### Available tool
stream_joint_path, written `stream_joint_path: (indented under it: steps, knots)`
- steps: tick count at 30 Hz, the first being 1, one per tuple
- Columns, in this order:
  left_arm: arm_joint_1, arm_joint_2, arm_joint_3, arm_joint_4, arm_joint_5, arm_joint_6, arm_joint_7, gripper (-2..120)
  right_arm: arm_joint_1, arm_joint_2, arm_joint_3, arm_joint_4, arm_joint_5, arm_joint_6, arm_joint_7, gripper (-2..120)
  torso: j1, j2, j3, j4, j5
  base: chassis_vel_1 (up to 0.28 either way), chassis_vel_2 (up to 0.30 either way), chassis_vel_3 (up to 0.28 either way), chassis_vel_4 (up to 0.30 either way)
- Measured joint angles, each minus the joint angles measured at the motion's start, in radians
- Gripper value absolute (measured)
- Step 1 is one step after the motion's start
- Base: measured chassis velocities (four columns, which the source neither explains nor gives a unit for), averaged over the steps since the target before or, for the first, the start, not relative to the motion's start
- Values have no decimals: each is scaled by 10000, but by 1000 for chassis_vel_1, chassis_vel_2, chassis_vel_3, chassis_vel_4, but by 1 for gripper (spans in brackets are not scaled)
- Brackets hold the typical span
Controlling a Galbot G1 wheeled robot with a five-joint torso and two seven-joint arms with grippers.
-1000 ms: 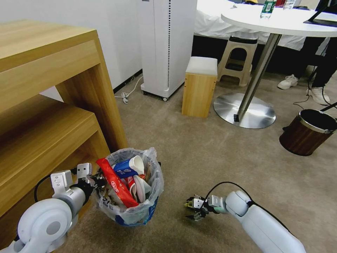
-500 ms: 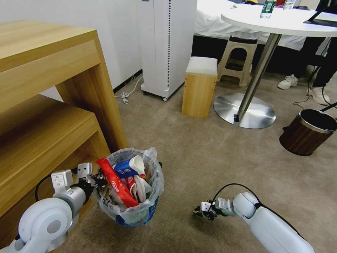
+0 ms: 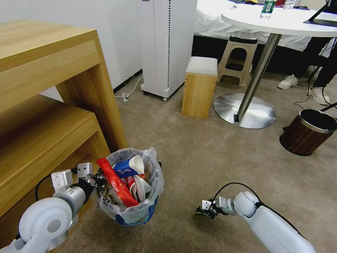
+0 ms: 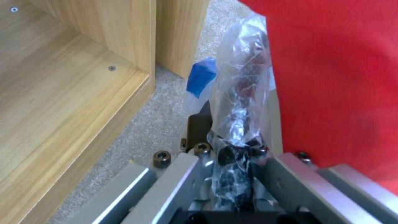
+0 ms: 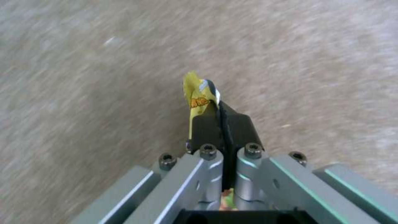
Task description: Pick up the trash bin and place the garbage on the floor into it.
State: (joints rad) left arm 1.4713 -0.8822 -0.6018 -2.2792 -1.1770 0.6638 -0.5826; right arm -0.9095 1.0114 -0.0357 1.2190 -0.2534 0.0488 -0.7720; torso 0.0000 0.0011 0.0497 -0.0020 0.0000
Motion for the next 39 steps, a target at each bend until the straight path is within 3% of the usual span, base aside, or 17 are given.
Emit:
stream_joint_path:
  steps: [7, 9, 13, 18, 20, 24, 39]
  knots:
    - [-2, -7, 4, 2, 4, -5, 8, 1, -94, -151, -26, 938, 1244, -120, 780, 0, 0, 0, 0, 0, 0, 0, 0, 0, 0]
    - [9, 5, -26, -4, -32, -8, 9, 1, -114, -363, 102, 2034, 2493, -278, 1202, 0, 0, 0, 0, 1, -1, 0, 0, 0, 0]
    - [34, 0, -23, -47, -76, -9, 9, 1, 92, -519, 280, 3035, 3710, -236, 1465, 0, 0, 0, 0, 1, -3, 0, 0, 0, 0]
    - [69, -42, 123, -111, -75, -10, -9, 1, 325, -603, 407, 4019, 5189, -97, 1458, 0, 0, 0, 0, 2, -2, 0, 0, 0, 0]
    - [99, -120, 313, -139, -22, -5, -18, 1, 464, -628, 415, 4650, 6541, 86, 1192, 0, 0, 0, 0, 1, 0, 0, 0, 0, 0]
    - [113, -215, 551, -162, 48, 9, -31, 1, 836, -541, 304, 5430, 7877, 570, 825, 0, 0, 0, 0, 1, -1, 0, 0, 0, 0]
    - [127, -218, 665, -114, 26, 44, -36, 1, 1614, -221, -91, 6468, 9663, 1073, 474, 0, 0, 0, 0, 1, -1, 0, 0, 0, 0]
